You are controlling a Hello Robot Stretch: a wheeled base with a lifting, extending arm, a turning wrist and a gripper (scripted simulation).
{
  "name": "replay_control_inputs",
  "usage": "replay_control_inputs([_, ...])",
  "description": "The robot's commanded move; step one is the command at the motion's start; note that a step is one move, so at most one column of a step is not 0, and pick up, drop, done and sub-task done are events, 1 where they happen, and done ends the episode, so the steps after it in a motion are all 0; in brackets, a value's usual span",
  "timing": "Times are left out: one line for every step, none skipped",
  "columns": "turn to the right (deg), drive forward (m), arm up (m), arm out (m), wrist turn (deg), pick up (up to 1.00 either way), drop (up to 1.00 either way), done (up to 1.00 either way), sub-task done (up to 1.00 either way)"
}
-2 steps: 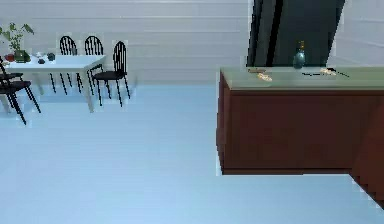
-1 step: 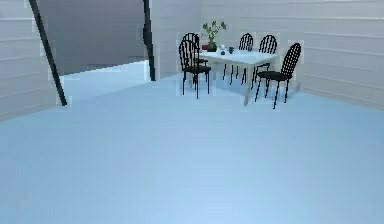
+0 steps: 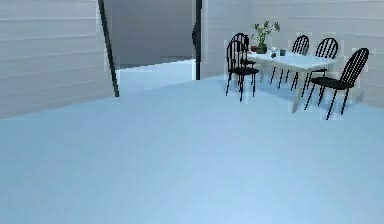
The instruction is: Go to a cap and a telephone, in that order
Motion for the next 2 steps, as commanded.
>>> replay_control_inputs([0.0, 1.00, 0.00, 0.00, 0.0, 0.00, 0.00, 0.00, 0.00])
replay_control_inputs([0.0, 1.00, 0.00, 0.00, 0.0, 0.00, 0.00, 0.00, 0.00])
